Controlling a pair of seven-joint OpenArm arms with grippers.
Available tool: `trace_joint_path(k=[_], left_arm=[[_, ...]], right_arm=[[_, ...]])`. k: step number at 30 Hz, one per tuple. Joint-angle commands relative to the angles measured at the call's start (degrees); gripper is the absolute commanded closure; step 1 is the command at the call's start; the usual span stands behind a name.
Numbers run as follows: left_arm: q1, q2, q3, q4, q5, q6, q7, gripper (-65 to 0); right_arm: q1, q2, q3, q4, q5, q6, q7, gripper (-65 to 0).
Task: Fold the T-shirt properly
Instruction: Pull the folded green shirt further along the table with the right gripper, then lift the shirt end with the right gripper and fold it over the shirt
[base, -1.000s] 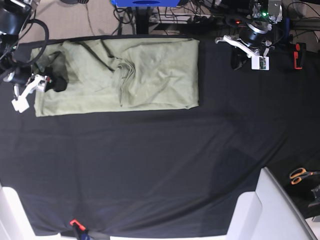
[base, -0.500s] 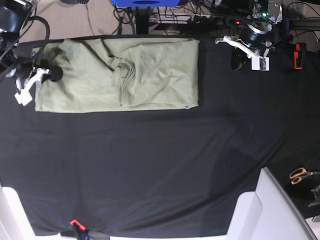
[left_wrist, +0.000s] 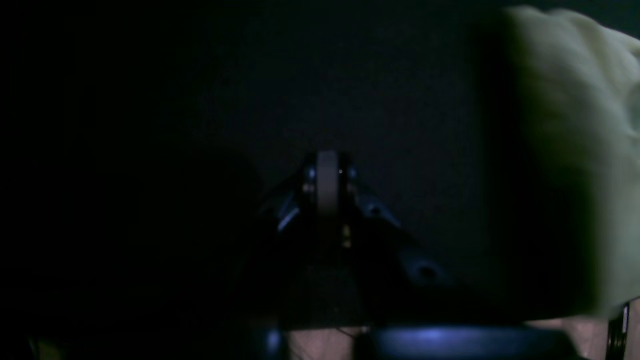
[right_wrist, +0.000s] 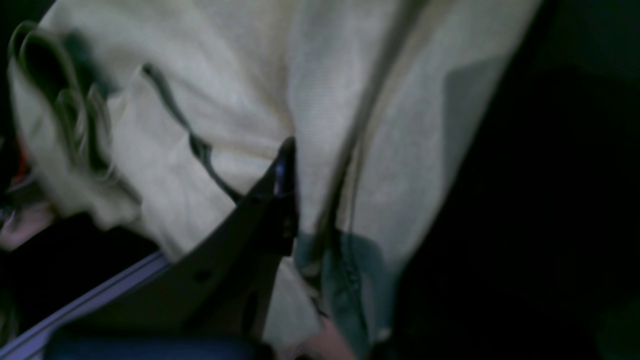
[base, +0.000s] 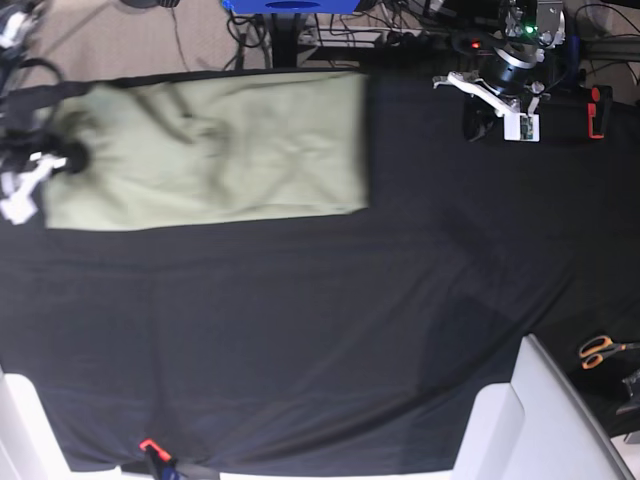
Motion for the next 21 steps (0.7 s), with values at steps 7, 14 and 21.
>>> trace_joint_path(k=[7, 14, 21], left_arm=[[0.15, -0.49, -0.03, 0.83, -0.41, 0.05, -1.4, 0.0], [0.15, -0.49, 0.05, 0.83, -0.41, 0.05, -1.4, 0.0], [0.15, -0.49, -0.03, 0.83, -0.41, 0.13, -1.4, 0.0]], right_arm=[[1.89, 6.8, 0.27, -1.12, -3.59, -2.04, 10.46, -0.8], [-4.0, 3.11, -2.8, 14.27, -3.59, -4.37, 9.93, -0.6], [-14.99, -1.37, -7.9, 38.79, -3.59, -18.88, 12.83, -0.6]])
